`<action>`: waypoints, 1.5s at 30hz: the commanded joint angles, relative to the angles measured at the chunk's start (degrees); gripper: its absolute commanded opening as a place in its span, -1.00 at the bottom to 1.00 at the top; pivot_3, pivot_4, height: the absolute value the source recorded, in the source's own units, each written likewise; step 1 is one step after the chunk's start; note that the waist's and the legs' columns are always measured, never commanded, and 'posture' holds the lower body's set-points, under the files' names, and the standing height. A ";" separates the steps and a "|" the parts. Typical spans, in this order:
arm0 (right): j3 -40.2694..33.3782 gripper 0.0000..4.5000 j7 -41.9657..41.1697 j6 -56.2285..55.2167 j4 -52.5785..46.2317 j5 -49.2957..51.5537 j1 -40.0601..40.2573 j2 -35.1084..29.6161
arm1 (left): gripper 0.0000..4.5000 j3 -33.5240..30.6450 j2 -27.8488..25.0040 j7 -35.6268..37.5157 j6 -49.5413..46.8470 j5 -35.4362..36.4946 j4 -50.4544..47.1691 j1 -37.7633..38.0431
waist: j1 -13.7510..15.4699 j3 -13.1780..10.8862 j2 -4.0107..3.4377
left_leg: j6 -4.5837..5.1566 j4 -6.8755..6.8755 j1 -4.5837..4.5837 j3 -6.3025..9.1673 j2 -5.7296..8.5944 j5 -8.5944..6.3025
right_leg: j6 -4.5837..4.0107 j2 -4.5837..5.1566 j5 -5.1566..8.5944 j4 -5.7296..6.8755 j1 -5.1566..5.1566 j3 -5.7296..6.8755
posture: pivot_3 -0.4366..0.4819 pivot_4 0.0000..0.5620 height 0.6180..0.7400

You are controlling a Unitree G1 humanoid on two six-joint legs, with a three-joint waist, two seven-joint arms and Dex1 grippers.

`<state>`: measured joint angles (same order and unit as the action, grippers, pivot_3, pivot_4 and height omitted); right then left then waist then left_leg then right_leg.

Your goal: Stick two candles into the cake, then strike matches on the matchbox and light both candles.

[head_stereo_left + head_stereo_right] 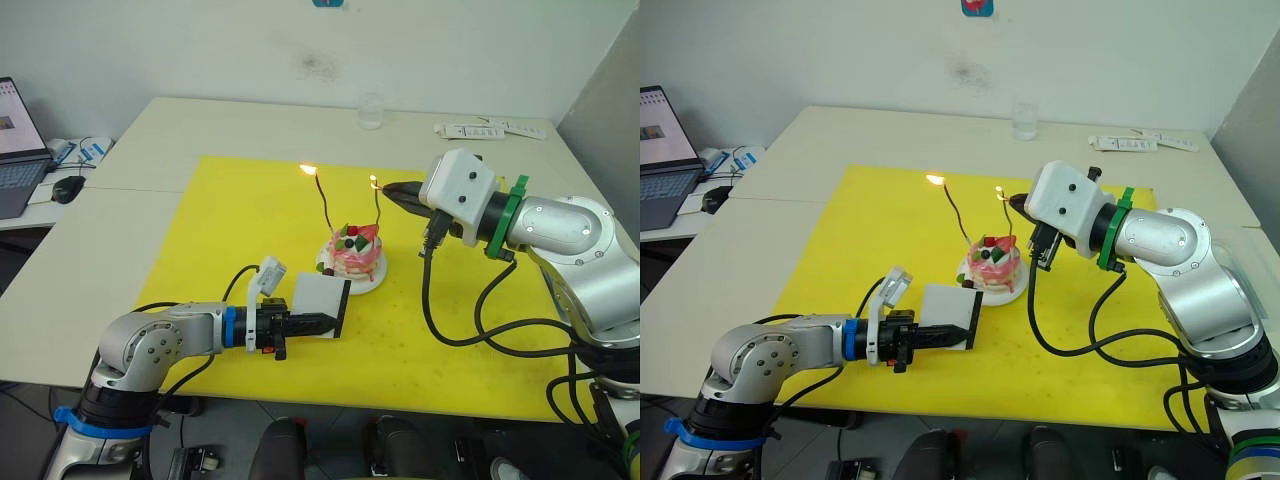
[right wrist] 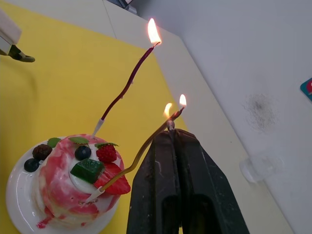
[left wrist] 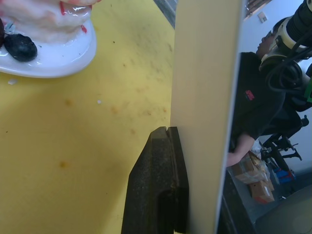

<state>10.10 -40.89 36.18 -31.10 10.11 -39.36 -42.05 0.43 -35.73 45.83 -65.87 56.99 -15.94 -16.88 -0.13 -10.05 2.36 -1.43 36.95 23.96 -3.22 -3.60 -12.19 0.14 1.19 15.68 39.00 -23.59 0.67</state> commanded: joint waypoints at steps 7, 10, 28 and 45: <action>-11.01 -1.00 2.40 4.59 -2.53 0.94 7.55 -2.42 | -1.00 -0.10 0.86 0.41 0.32 0.91 -1.76 -0.73 | 0.32 0.00 0.01 | 0.00 0.01 0.02 0.02 0.02 0.00 | 0.00 0.02 0.00 -0.02 0.04 0.03 | -0.05 -0.47 0.45; -16.52 -1.00 5.48 7.15 -1.72 0.09 13.76 -1.93 | -1.00 -0.03 1.55 0.00 0.30 1.12 -1.96 -0.77 | 0.19 0.00 0.01 | 0.00 0.02 0.03 -0.04 0.04 0.00 | 0.01 0.06 0.00 -0.03 0.03 -0.02 | -0.05 -0.47 0.45; -44.98 -1.00 30.06 18.35 15.40 -2.18 25.05 10.60 | -1.00 1.52 7.26 -2.17 1.61 -0.14 -2.46 0.38 | -0.21 0.08 -0.17 | 0.00 0.01 -0.07 -0.06 0.04 0.00 | 0.04 -0.15 -0.03 0.06 0.05 -0.07 | -0.05 -0.47 0.45; -44.22 0.99 25.19 9.93 6.35 3.11 26.09 6.49 | -1.00 -2.09 5.88 -6.01 -2.60 4.08 -4.11 0.44 | -0.21 0.04 -0.38 | 0.00 0.00 -0.03 -0.08 0.11 0.00 | 0.07 -0.18 -0.02 0.02 0.04 -0.11 | -0.05 -0.47 0.45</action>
<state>-34.59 -11.97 49.18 -19.17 11.20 -13.43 -33.15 0.54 -29.19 40.68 -66.68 58.25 -17.82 -15.37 -0.34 -10.01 1.98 -1.43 36.95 23.93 -3.30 -3.50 -12.19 0.21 1.01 15.66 39.02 -23.55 0.56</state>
